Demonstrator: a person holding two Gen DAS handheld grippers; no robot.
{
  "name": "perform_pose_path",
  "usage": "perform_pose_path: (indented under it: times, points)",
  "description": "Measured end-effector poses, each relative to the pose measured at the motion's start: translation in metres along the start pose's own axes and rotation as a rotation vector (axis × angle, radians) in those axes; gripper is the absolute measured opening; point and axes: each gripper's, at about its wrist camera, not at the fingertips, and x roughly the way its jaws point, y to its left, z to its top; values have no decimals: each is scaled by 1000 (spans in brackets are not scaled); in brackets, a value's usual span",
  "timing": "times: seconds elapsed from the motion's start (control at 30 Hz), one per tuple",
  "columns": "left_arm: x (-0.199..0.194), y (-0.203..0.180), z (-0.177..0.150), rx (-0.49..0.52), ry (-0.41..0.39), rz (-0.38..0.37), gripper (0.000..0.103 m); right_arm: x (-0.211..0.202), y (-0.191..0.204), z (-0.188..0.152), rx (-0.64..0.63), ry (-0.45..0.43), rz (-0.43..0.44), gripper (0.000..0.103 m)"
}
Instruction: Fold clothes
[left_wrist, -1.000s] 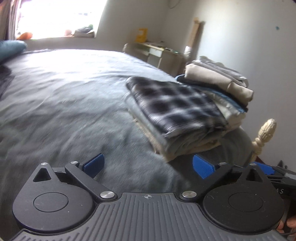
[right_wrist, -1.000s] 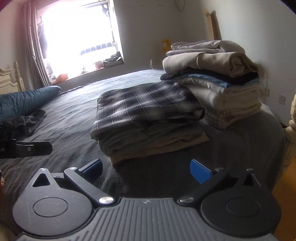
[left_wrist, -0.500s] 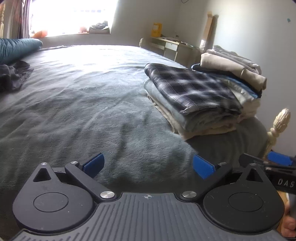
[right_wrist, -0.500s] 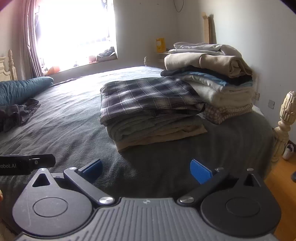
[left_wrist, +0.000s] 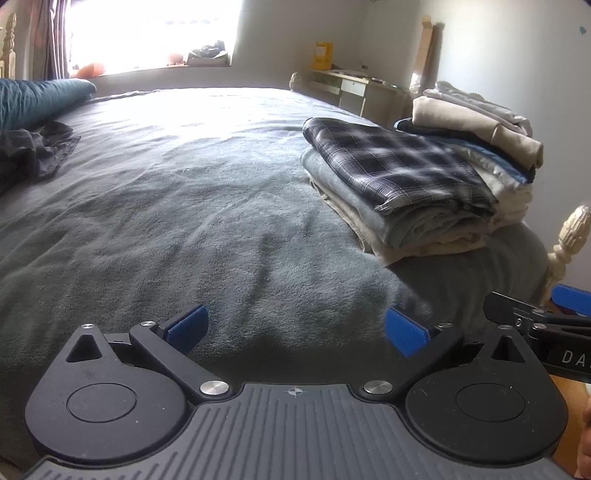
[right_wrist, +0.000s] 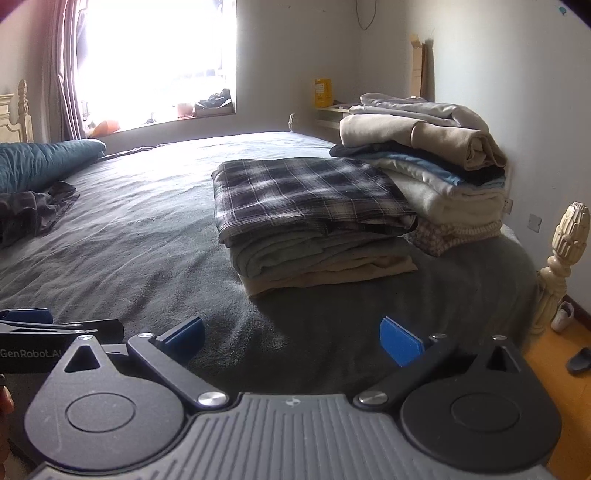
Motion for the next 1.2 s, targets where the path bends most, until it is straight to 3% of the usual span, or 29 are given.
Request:
perform_pose_path:
  times: [0.73, 1.2]
  points:
    - [-11, -10, -6, 34, -15, 27, 103, -2, -5, 2, 67, 20, -32, 103]
    - [-27, -9, -5, 42, -74, 40, 103, -4, 1, -3, 75, 42, -68, 103]
